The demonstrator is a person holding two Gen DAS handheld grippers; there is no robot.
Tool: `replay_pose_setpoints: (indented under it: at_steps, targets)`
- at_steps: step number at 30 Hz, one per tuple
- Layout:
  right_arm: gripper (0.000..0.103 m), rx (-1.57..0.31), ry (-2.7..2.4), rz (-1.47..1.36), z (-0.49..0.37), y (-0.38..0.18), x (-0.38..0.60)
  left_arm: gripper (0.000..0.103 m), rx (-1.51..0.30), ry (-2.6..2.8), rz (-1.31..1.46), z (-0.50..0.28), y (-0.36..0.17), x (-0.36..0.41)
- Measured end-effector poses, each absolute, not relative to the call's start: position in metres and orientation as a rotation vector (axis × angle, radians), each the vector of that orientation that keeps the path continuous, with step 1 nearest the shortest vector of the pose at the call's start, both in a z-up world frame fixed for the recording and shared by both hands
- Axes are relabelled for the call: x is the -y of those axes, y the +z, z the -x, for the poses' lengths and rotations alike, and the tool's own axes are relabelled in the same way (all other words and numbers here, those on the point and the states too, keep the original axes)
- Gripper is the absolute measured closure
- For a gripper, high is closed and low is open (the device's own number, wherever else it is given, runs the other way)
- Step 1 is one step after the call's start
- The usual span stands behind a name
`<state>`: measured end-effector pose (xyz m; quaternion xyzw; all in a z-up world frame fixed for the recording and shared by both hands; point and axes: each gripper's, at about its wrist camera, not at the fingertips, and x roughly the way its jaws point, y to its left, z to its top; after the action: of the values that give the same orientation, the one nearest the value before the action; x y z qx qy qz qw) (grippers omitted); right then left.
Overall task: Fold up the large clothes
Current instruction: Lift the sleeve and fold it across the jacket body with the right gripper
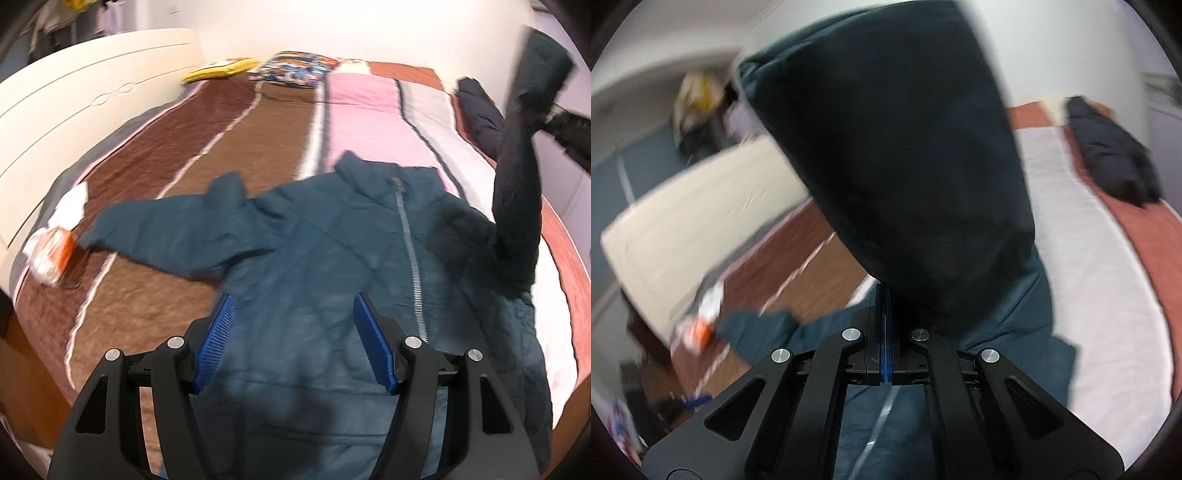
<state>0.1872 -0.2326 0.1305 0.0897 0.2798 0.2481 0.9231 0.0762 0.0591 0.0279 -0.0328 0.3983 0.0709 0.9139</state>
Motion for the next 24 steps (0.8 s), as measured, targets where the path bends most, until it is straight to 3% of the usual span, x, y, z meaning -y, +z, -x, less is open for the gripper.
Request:
replay_pose_setpoints:
  at_steps: [13,16,24]
  targets:
    - [0.102,-1.023,0.635,0.221,-0.170,-0.053,0.036,0.037,-0.847,0.189,0.141,-0.066,-0.008,-0.129]
    - [0.101,-1.028,0.683,0.283,-0.154,-0.059,0.028,0.032,-0.852,0.173,0.172,-0.074,-0.014,-0.136]
    - [0.081,-1.009,0.639,0.123,-0.118,-0.030,0.093,0.031,-0.896,0.046,0.298,-0.151,-0.029,-0.121]
